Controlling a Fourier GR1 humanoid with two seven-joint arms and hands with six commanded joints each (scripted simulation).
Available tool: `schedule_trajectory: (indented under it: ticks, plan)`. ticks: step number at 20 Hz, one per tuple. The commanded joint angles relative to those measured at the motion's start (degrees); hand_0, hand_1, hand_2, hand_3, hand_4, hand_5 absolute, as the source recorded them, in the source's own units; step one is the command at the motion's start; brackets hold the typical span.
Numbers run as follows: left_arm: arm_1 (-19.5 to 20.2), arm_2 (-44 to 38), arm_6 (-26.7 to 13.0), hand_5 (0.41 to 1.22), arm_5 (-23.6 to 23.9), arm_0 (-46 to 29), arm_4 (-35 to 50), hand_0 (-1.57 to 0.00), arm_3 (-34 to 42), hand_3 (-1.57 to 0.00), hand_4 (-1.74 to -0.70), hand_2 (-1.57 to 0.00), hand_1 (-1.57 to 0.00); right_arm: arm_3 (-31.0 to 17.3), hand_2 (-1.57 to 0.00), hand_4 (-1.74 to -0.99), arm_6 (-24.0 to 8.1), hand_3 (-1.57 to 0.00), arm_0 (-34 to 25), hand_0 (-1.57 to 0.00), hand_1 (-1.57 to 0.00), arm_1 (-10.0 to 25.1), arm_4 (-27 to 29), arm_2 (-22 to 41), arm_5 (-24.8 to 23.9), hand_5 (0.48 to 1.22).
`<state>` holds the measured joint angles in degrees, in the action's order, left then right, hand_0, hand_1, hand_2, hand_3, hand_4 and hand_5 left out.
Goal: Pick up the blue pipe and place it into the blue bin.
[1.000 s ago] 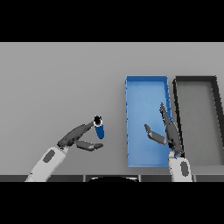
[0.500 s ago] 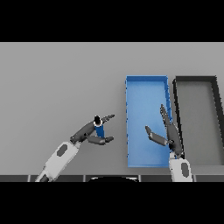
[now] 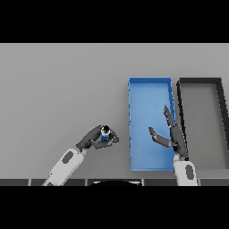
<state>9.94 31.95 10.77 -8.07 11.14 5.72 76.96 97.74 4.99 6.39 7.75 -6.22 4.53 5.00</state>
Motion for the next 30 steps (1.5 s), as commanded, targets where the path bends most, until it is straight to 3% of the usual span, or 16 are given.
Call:
schedule_trajectory:
  ticks: [1, 3, 5, 7, 11, 14, 20, 24, 28, 30]
  plan:
    - [-0.1, 0.1, 0.3, 1.155, 0.4, 0.2, -0.2, -1.38, 0.5, -1.34, -1.67, -1.42, -1.41, -0.9, 0.00, -1.252, 0.0, 0.00, -0.6, 0.00, 0.00, -0.1, -0.2, -0.1, -0.1, 0.619]
    - [-0.5, 0.2, 1.3, 1.179, 0.8, 0.4, -0.1, -1.45, 1.7, -1.39, -1.69, -1.48, -1.47, -0.1, 0.00, -1.245, 1.2, 0.00, 0.0, 0.00, 0.00, 0.0, -0.5, 0.2, -0.1, 0.621]
    - [-0.7, 0.2, 1.4, 1.194, 0.4, 1.3, 0.7, -1.49, 4.2, -1.42, -1.71, -1.51, -1.50, -0.4, 0.00, -1.248, -0.3, 0.00, -0.4, 0.00, 0.00, -0.1, -0.8, 0.2, -0.4, 0.627]
    - [-0.3, 0.3, 1.2, 1.204, 0.2, 1.9, 1.3, -1.52, 7.4, -1.43, -1.71, -1.53, -1.53, -0.6, 0.00, -1.239, 1.2, 0.00, 0.3, 0.00, 0.00, -0.1, -1.3, 0.4, -0.4, 0.629]
    - [-0.6, 1.1, -4.0, 1.214, -0.6, 4.6, 2.7, -1.55, 12.6, -1.44, -1.72, -1.56, -1.55, -0.2, 0.00, -1.217, 1.4, 0.00, 0.2, 0.00, 0.00, 0.8, -0.9, -0.3, -0.1, 0.635]
    - [-0.7, 1.1, -7.6, 1.217, -1.1, 5.8, 3.3, -1.56, 13.0, -1.45, -1.73, -1.56, -1.56, -0.8, 0.00, -1.208, 2.8, 0.00, 0.3, 0.00, 0.00, 0.8, -1.4, -0.1, -0.2, 0.640]
    - [-0.2, 1.4, -8.6, 1.219, -1.8, 5.6, 3.1, -1.57, 14.3, -1.44, -1.73, -1.57, -1.57, -1.9, 0.00, -1.174, 2.2, 0.00, 0.0, 0.00, 0.00, 0.1, 0.2, -0.3, 0.7, 0.629]
    - [0.1, 1.3, -8.4, 1.220, -2.1, 5.4, 2.6, -1.57, 14.0, -1.44, -1.73, -1.57, -1.57, -2.6, 0.00, -1.209, 2.9, 0.00, -0.1, 0.00, 0.00, 0.0, 0.1, -0.5, 0.6, 0.623]
    - [-0.5, 1.7, -8.9, 1.221, -2.1, 5.4, 2.2, -1.57, 14.3, -1.44, -1.73, -1.57, -1.57, -0.4, 0.00, -1.195, 4.5, 0.00, -0.1, 0.00, 0.00, 0.8, 4.3, -1.2, 3.6, 0.610]
    - [-0.6, 1.7, -9.3, 1.221, -2.4, 5.4, 2.5, -1.57, 14.0, -1.44, -1.73, -1.57, -1.57, 2.2, 0.00, -1.199, 1.9, 0.00, -1.6, 0.00, 0.00, 2.4, 10.4, -1.0, 8.9, 0.593]
